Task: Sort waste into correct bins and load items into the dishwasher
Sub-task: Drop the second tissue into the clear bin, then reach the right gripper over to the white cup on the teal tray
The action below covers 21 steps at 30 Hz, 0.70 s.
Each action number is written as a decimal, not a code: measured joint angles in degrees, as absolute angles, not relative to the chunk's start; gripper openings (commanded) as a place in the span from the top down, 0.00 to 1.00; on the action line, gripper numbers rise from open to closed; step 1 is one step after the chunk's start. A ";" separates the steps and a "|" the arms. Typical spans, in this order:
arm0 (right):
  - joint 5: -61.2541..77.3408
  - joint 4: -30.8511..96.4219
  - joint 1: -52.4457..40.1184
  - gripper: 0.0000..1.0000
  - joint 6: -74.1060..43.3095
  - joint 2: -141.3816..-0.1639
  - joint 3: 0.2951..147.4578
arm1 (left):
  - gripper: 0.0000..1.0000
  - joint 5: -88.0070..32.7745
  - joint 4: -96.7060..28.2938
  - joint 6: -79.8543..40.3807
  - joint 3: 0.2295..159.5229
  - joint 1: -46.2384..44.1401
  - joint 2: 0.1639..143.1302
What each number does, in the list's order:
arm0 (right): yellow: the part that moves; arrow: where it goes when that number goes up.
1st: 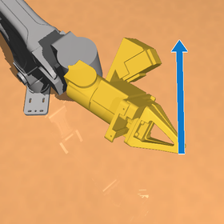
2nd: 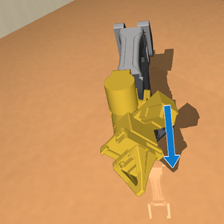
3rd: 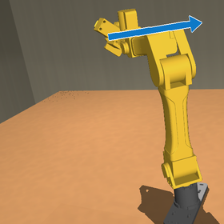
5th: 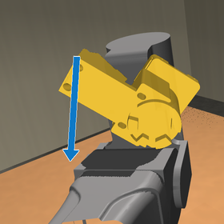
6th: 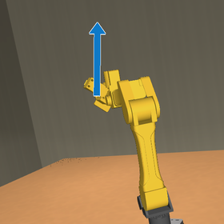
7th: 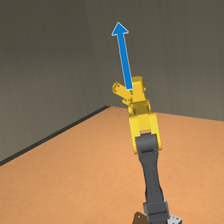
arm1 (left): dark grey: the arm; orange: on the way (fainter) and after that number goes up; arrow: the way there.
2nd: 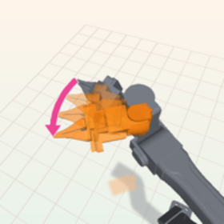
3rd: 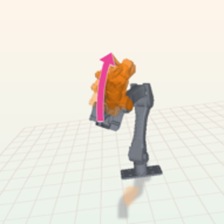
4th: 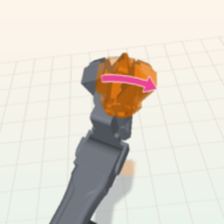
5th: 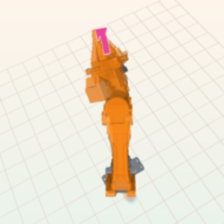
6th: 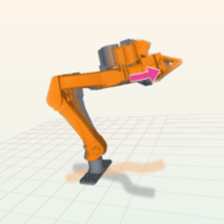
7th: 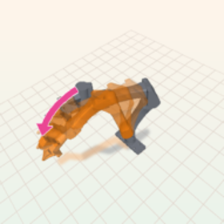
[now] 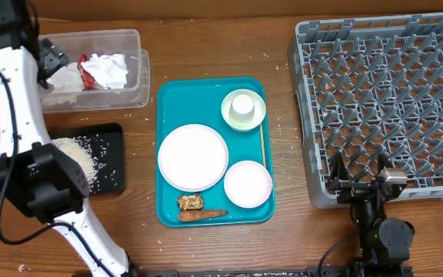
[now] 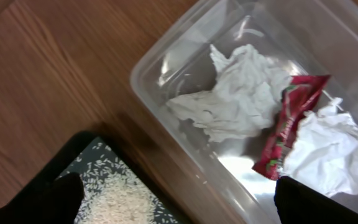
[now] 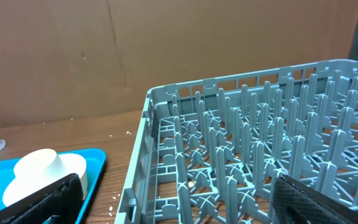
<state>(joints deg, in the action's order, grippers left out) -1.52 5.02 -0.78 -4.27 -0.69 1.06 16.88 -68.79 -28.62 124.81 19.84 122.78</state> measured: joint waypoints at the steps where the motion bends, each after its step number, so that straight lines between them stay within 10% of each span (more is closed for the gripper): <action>1: -1.52 4.99 -0.78 0.00 -4.25 -0.69 1.06 | 0.00 16.88 -69.10 -28.62 124.81 20.25 122.78; 21: 9.61 -15.62 -0.78 0.00 -5.06 -0.62 1.06 | 0.00 16.88 -69.23 -28.64 124.81 21.52 122.78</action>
